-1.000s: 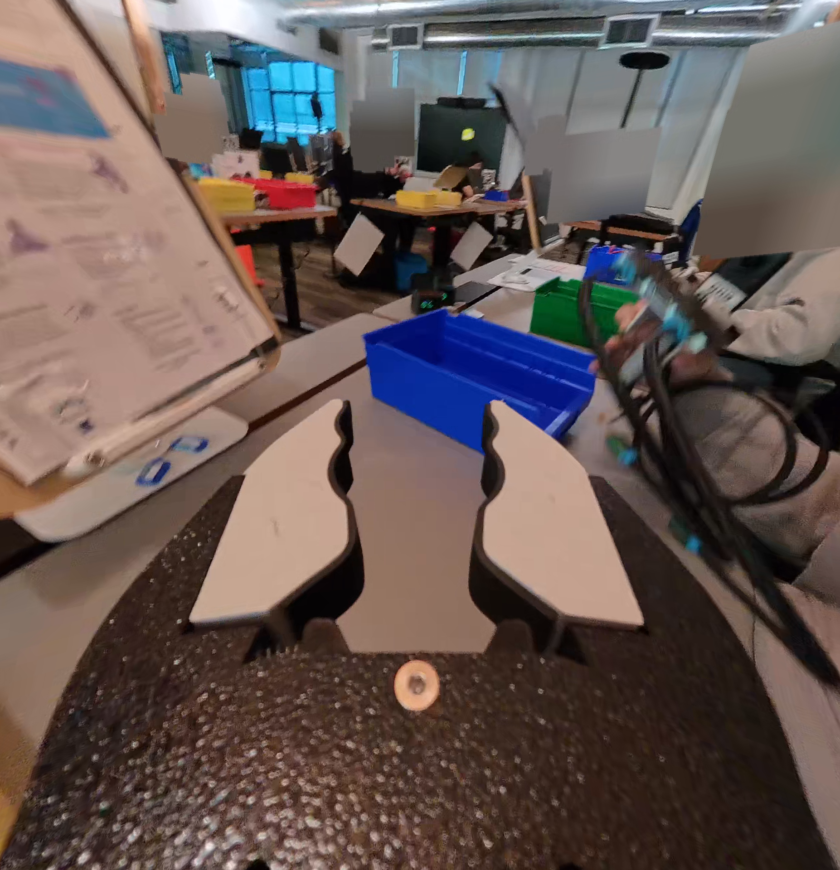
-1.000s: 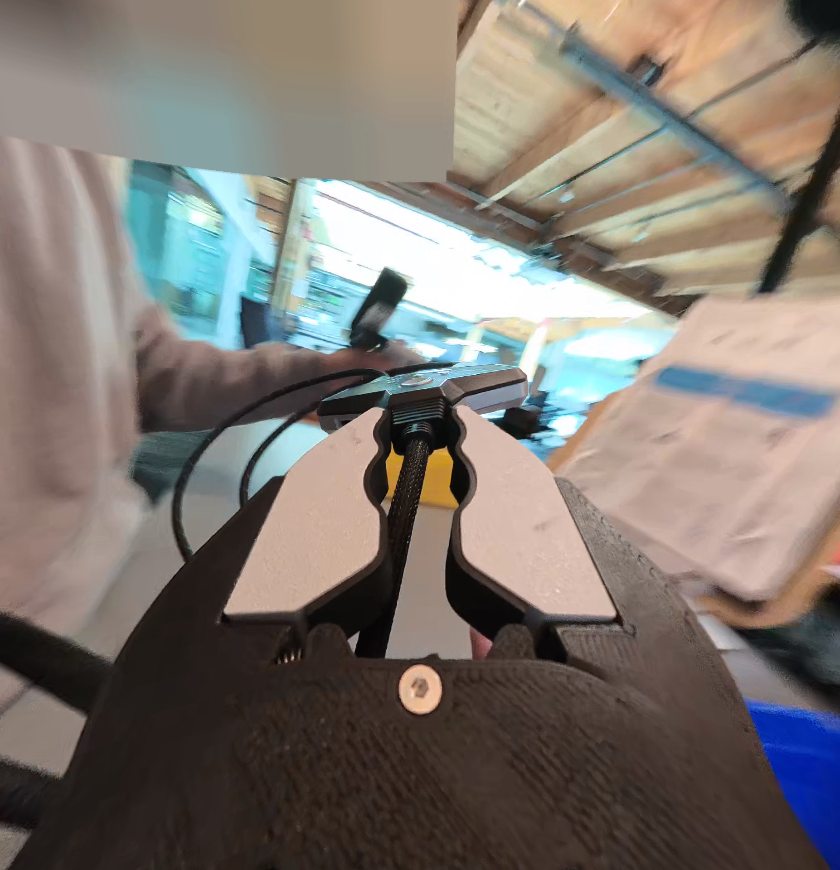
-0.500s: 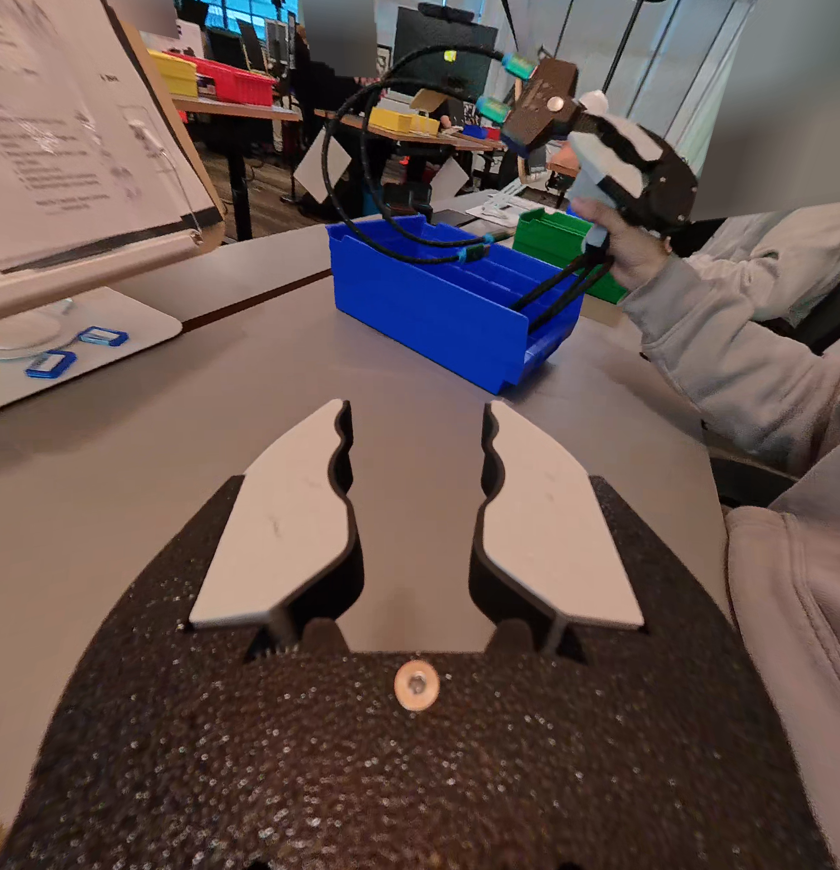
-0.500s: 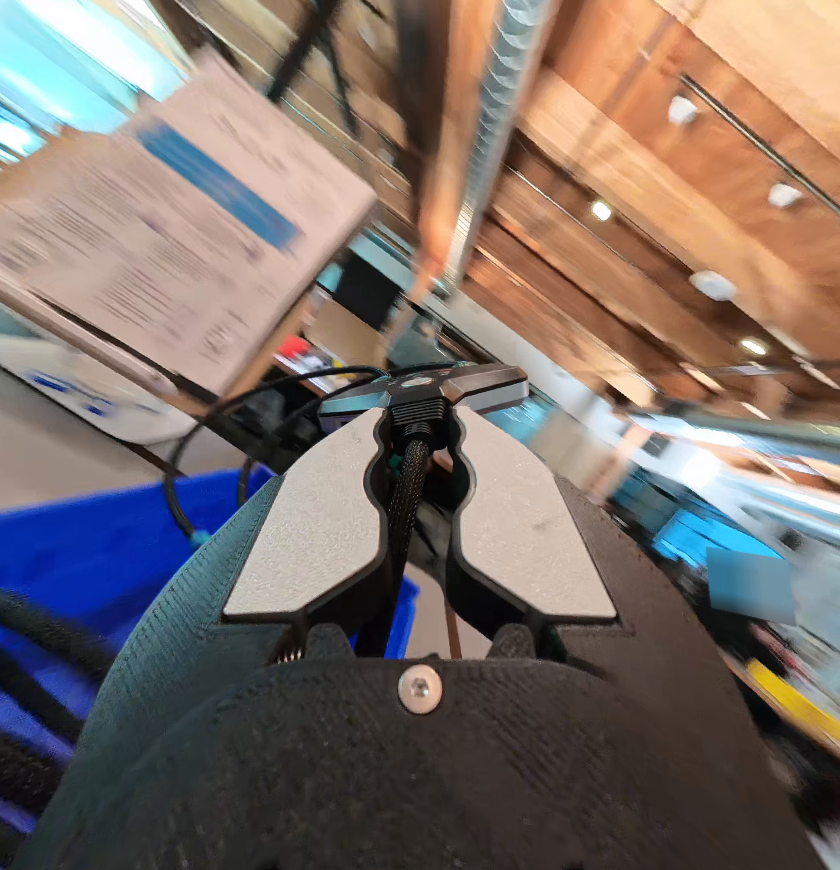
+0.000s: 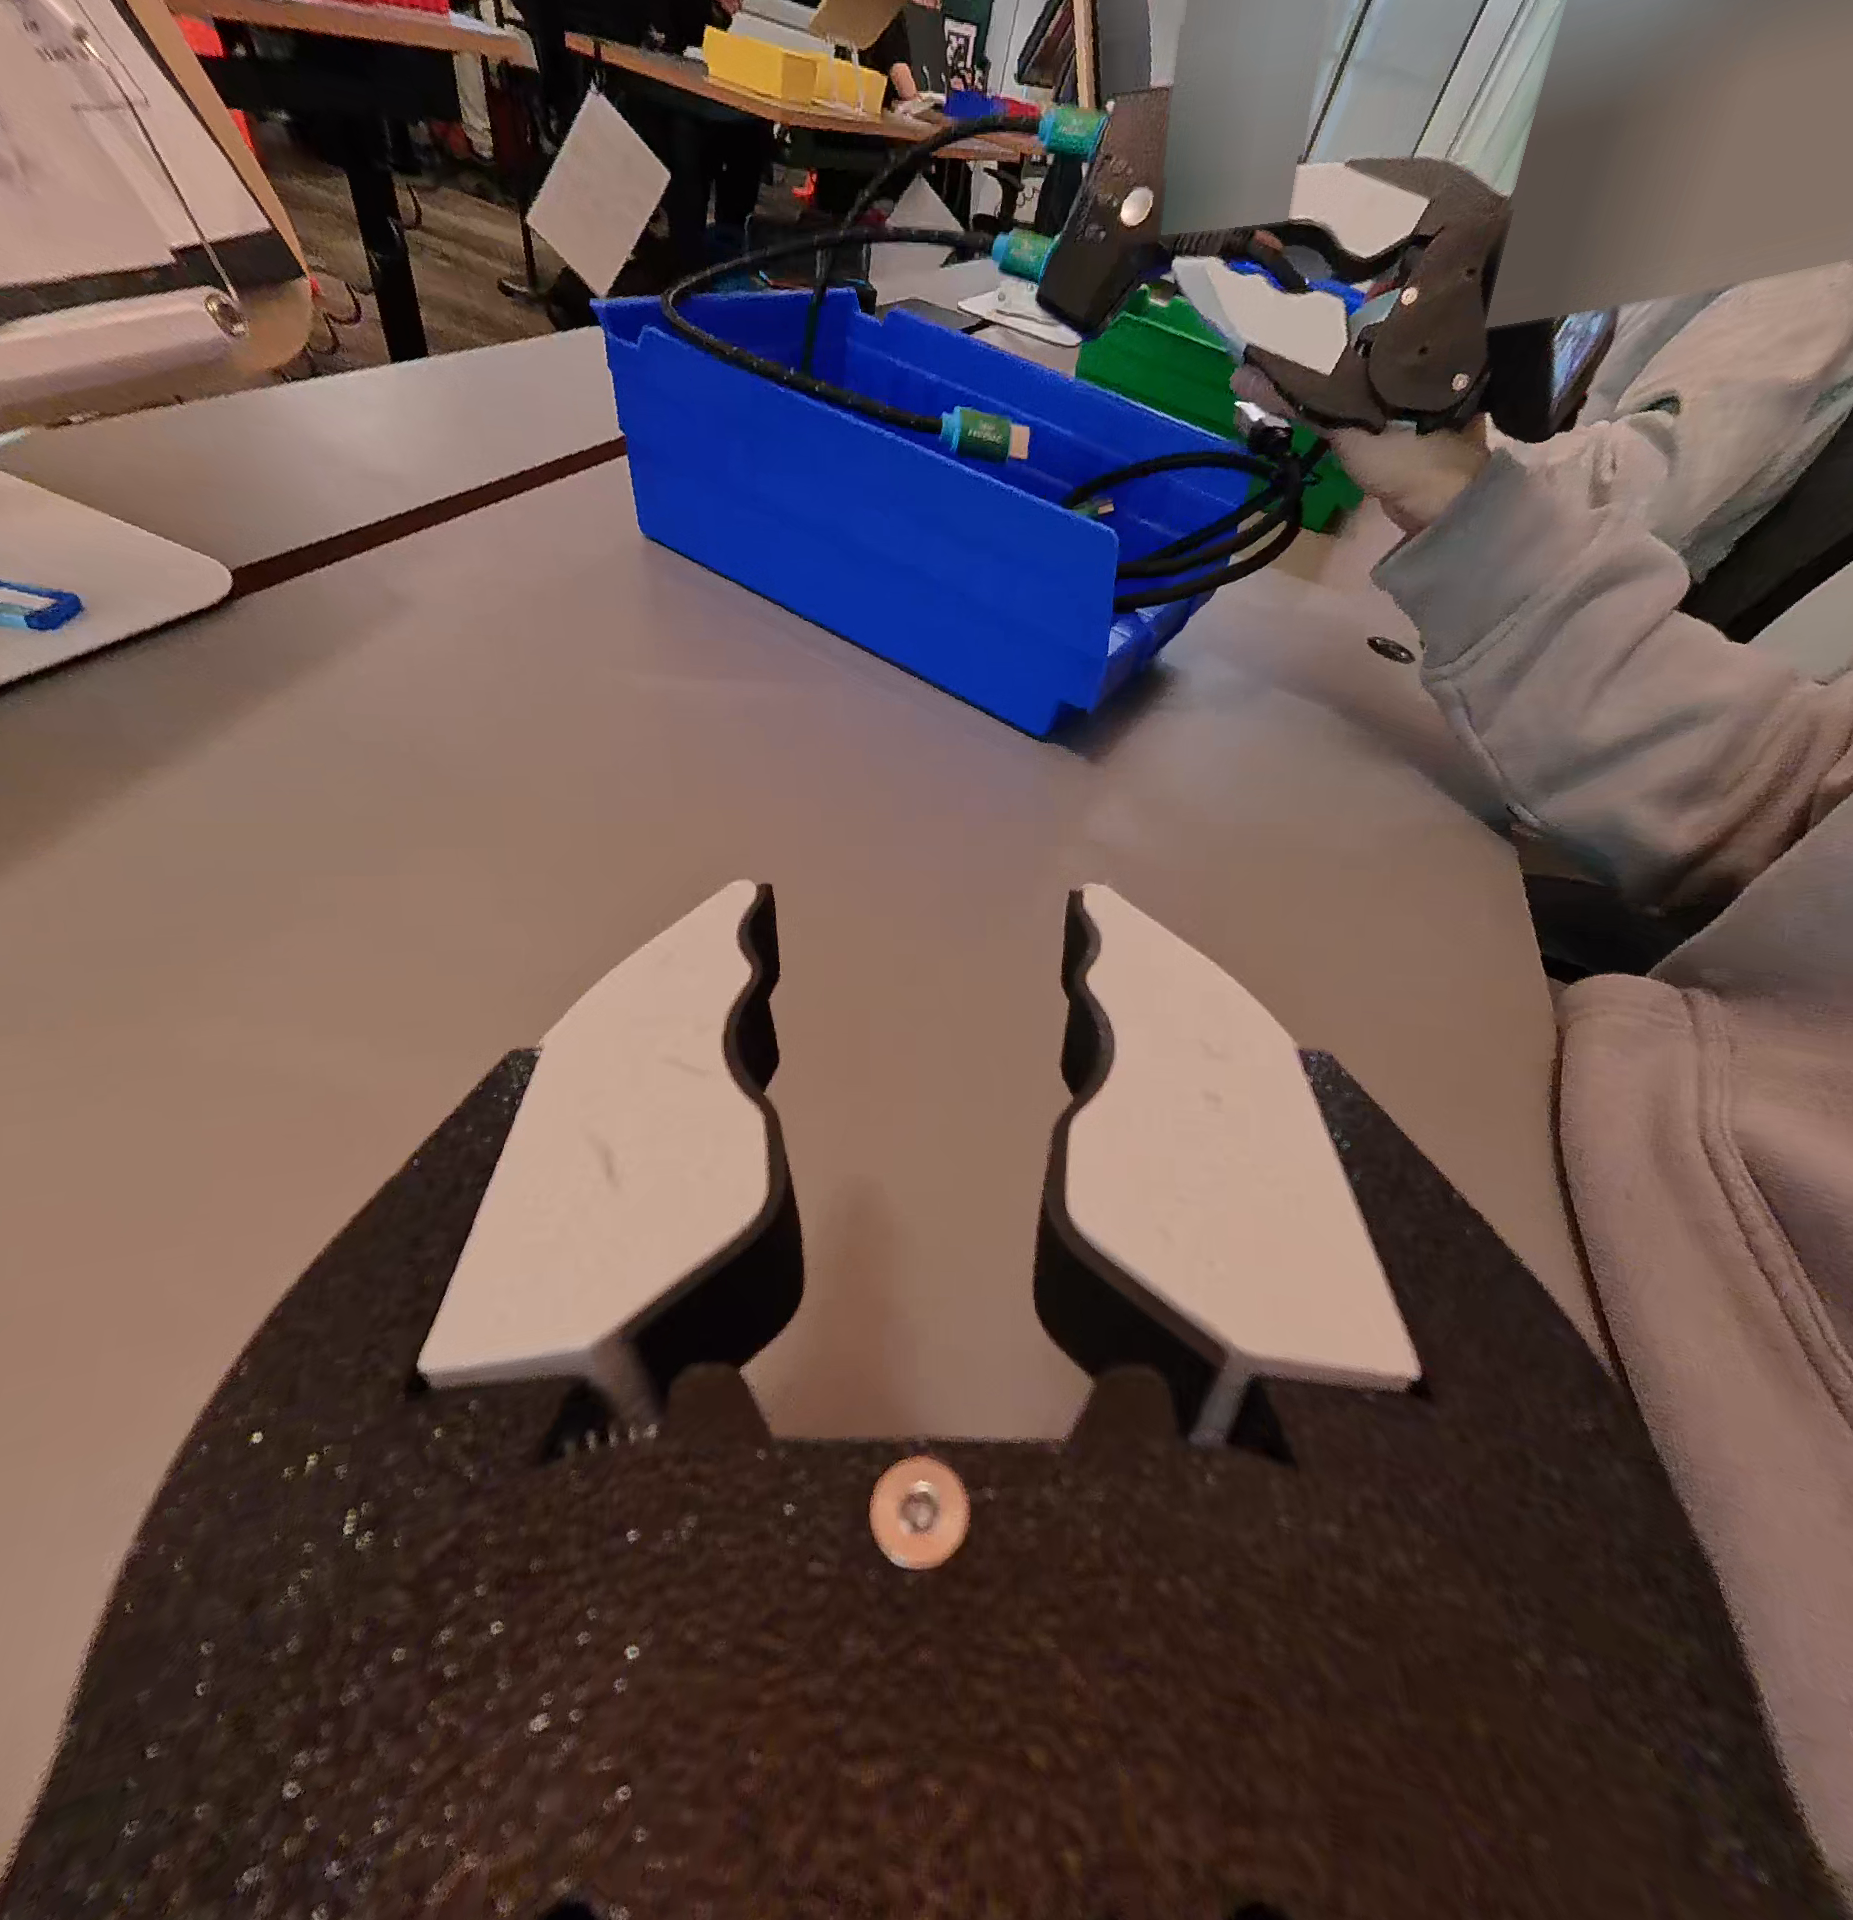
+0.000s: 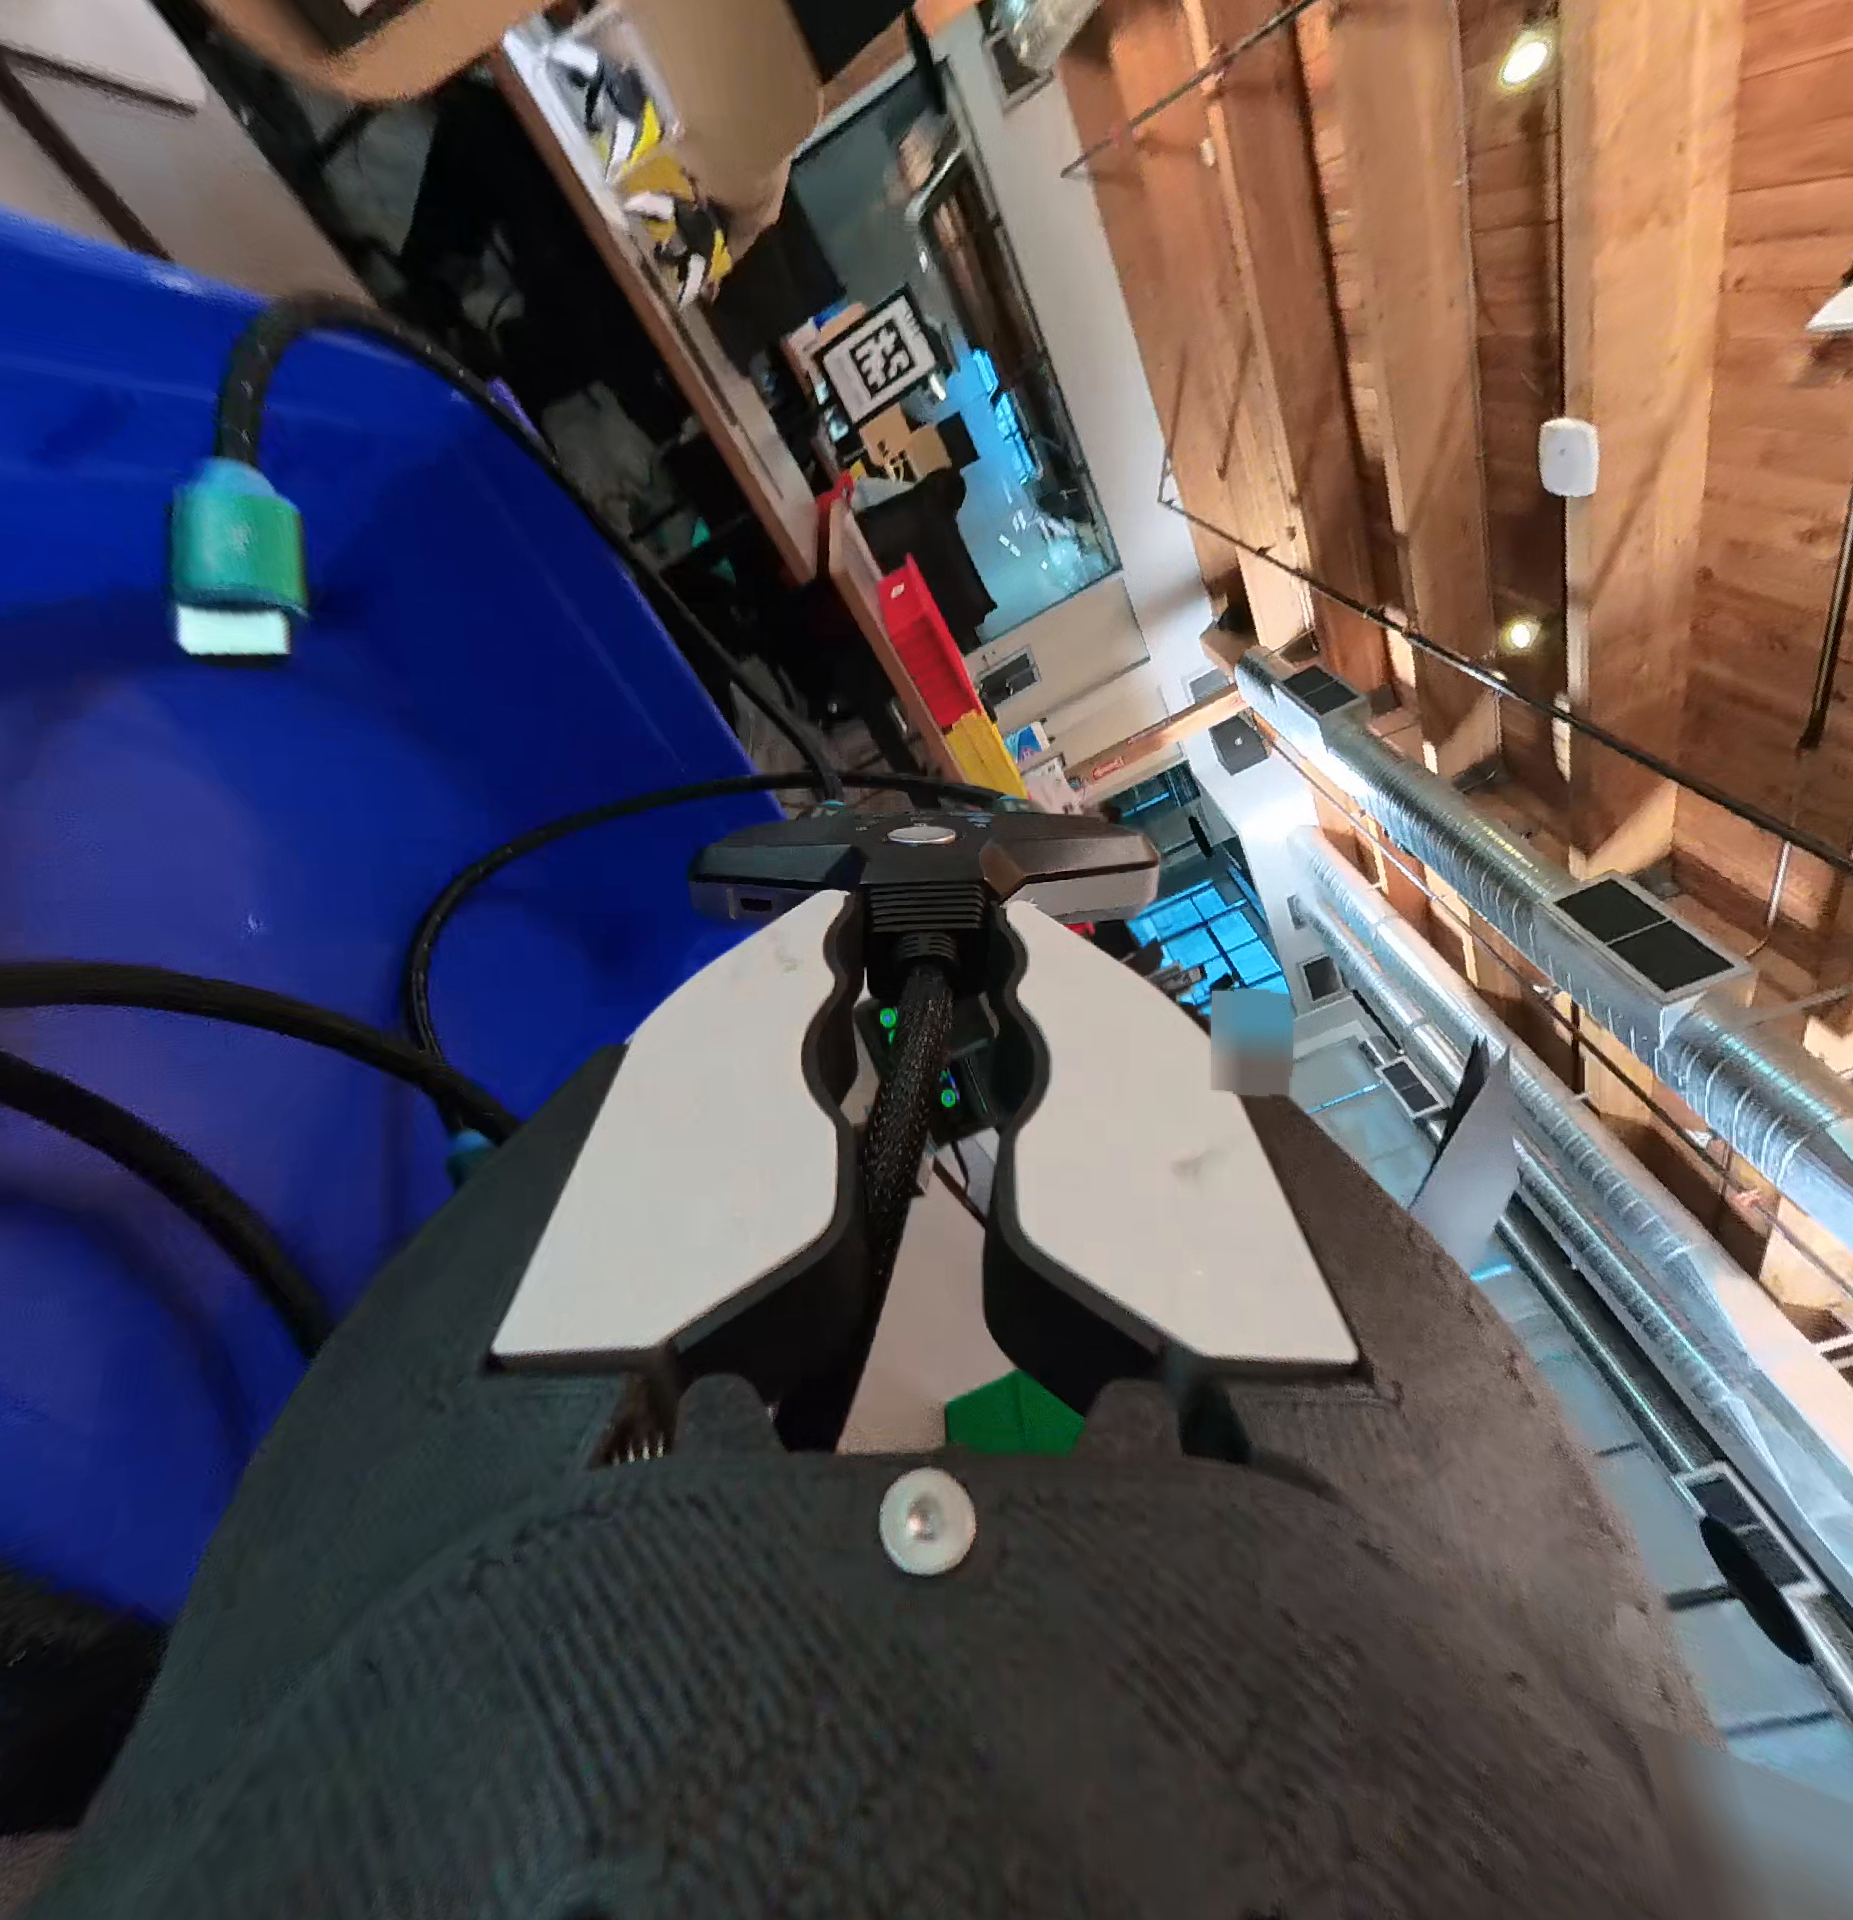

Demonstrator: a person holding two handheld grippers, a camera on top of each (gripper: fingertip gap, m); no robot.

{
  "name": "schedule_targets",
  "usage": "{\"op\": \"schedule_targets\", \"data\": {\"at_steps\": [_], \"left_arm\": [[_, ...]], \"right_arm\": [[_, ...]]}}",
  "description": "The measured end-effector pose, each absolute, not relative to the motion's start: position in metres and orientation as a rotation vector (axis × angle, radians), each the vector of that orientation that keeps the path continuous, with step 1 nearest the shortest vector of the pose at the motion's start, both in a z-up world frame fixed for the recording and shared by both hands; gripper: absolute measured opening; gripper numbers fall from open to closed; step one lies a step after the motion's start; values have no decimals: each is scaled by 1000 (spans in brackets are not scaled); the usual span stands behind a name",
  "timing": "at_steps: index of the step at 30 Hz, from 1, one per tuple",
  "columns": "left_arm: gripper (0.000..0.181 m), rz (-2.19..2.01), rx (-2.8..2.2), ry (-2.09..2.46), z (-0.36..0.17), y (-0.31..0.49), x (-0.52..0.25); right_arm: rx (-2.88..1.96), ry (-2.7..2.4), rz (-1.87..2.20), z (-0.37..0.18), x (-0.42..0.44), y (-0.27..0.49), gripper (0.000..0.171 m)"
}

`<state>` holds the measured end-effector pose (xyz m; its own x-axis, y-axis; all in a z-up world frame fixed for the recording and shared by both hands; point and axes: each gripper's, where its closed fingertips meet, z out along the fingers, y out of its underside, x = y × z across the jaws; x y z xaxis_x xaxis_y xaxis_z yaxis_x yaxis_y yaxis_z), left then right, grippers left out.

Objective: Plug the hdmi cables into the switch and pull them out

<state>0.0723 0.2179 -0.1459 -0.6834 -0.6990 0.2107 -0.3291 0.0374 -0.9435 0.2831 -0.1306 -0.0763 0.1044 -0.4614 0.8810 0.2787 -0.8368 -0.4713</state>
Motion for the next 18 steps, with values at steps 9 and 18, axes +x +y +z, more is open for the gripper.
{"op": "schedule_targets", "data": {"at_steps": [9,18], "left_arm": [[52,-1668,-1067,2079,-159,212,71],[52,-1695,-1077,2128,-166,195,73]], "right_arm": [[-1911,332,-1686,-100,281,-170,22],[-2020,-28,-1622,-60,287,-91,22]]}}
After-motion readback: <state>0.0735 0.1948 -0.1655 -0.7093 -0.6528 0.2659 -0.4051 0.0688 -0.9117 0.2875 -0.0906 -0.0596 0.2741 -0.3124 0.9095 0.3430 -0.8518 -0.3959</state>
